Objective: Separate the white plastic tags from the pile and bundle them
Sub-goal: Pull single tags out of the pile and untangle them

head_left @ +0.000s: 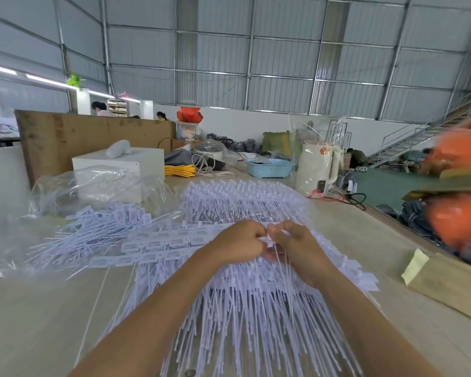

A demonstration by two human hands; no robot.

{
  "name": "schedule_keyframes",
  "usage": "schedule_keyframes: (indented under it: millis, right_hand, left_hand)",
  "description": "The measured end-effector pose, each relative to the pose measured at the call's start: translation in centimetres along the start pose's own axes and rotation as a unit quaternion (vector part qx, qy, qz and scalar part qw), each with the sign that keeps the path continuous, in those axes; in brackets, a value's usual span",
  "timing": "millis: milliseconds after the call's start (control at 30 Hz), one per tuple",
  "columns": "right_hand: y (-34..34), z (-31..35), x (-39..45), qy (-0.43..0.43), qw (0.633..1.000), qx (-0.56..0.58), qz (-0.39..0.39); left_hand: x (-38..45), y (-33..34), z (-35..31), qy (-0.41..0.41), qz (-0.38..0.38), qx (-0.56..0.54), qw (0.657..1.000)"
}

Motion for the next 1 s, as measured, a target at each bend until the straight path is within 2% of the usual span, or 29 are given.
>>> schedule_keyframes:
  millis: [200, 267, 333, 400, 467, 533, 667, 800, 933, 1000]
  right_hand:
    - [-0.2, -0.2, 0.4, -0.029, 0.998, -0.055, -0.018]
    - [-0.5, -0.2, 0.5, -0.038, 0.997, -0.052, -0.034]
    - [-0.7, -0.1, 0.5, -0.047, 0.998, -0.027, -0.044]
    - [-1.0, 0.1, 0.6, -0.063, 0.996, -0.02, -0.057]
    - [-0.9, 0.4, 0.5, -0.079, 0.995, -0.025, -0.056]
    - [-0.4, 0.5, 0.4, -0.084, 0.995, -0.034, -0.031]
    - [0.7, 0.3, 0.1, -0.074, 0.996, -0.044, 0.032]
    - [1.4, 0.4, -0.3, -0.084, 0.992, -0.071, 0.059]
    - [2.2, 1.2, -0.5, -0.101, 0.993, -0.047, 0.049]
    - [2.2, 2.1, -0.5, -0.123, 0.991, -0.024, 0.037]
  left_hand:
    - [-0.3, 0.0, -0.6, 0.033, 0.004, -0.012, 0.999]
    - [-0.4, -0.6, -0.6, 0.024, -0.015, -0.028, 0.999]
    - [-0.4, -1.5, -0.5, 0.005, -0.022, 0.004, 1.0]
    - [-0.6, -1.9, 0.0, -0.023, 0.003, 0.04, 0.999]
    - [-1.1, -1.9, 0.6, -0.043, 0.033, 0.006, 0.999]
    - [-1.4, -2.1, 0.8, -0.034, 0.034, -0.009, 0.999]
    - [-1.6, -2.7, 0.6, -0.005, 0.013, 0.051, 0.999]
    - [-2.0, -3.4, 0.4, -0.025, -0.002, 0.114, 0.993]
    - [-2.6, -4.5, -2.6, -0.016, -0.062, 0.309, 0.949]
    - [-3.0, -5.0, -4.6, -0.003, -0.099, 0.367, 0.925]
Point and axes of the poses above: each hand's wrist, its own x-axis towards the middle knuckle, its own y-axis out of the palm, z = x × y, the point moved 6 cm from there along x, towards the middle knuckle, and after that the axes turned 14 degrees about -x, right-handed, at the moved point
